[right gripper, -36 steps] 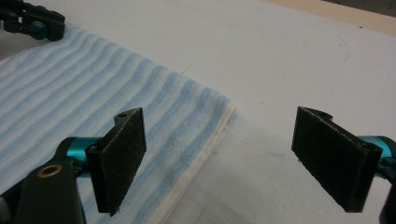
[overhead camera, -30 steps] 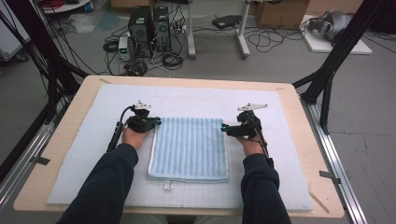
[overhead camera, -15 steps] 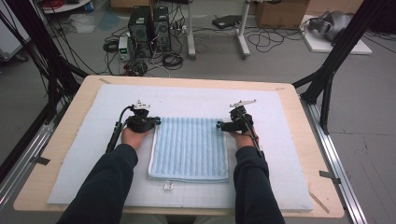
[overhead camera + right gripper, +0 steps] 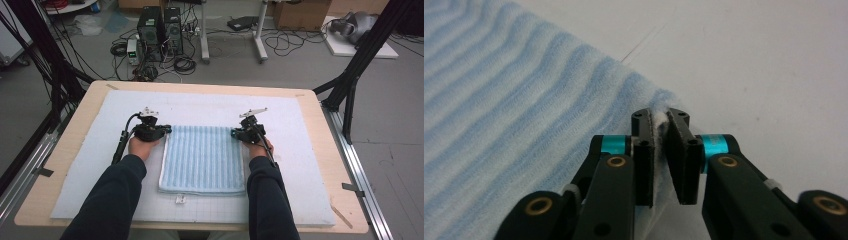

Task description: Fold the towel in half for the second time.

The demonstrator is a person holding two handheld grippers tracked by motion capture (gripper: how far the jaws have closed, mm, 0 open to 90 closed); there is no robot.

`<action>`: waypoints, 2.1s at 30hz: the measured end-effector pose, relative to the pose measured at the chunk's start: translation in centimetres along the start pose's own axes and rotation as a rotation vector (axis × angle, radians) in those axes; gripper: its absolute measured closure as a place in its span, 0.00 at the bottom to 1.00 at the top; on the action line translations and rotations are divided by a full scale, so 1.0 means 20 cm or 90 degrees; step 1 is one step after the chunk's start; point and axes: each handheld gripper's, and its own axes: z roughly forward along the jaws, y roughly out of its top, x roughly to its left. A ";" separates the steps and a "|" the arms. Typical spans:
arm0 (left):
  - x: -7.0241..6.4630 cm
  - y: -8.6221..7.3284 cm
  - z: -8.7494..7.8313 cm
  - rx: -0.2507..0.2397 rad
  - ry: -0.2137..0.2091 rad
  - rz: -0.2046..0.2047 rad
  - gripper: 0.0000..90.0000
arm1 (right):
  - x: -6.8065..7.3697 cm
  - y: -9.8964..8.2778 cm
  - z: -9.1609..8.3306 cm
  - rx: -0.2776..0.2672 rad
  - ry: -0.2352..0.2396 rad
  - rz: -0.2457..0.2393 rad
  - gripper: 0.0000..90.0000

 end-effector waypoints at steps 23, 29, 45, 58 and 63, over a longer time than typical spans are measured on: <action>-0.09 -0.03 -0.29 -0.121 -0.095 0.011 0.96 | 0.14 -0.02 -0.32 -0.145 0.002 -0.015 0.92; -0.14 -0.08 -0.37 -0.146 -0.111 0.020 0.96 | 0.20 -0.10 -0.38 -0.157 0.009 -0.016 0.92; -0.23 -0.30 -0.52 -0.158 -0.143 0.040 0.95 | 0.33 -0.29 -0.48 -0.173 0.021 -0.041 0.91; -0.31 -0.45 -0.57 -0.161 -0.169 0.017 0.95 | 0.43 -0.47 -0.56 -0.171 0.013 -0.036 0.90; -0.32 -0.49 -0.60 -0.161 -0.174 0.017 0.95 | 0.46 -0.51 -0.59 -0.165 -0.003 -0.052 0.90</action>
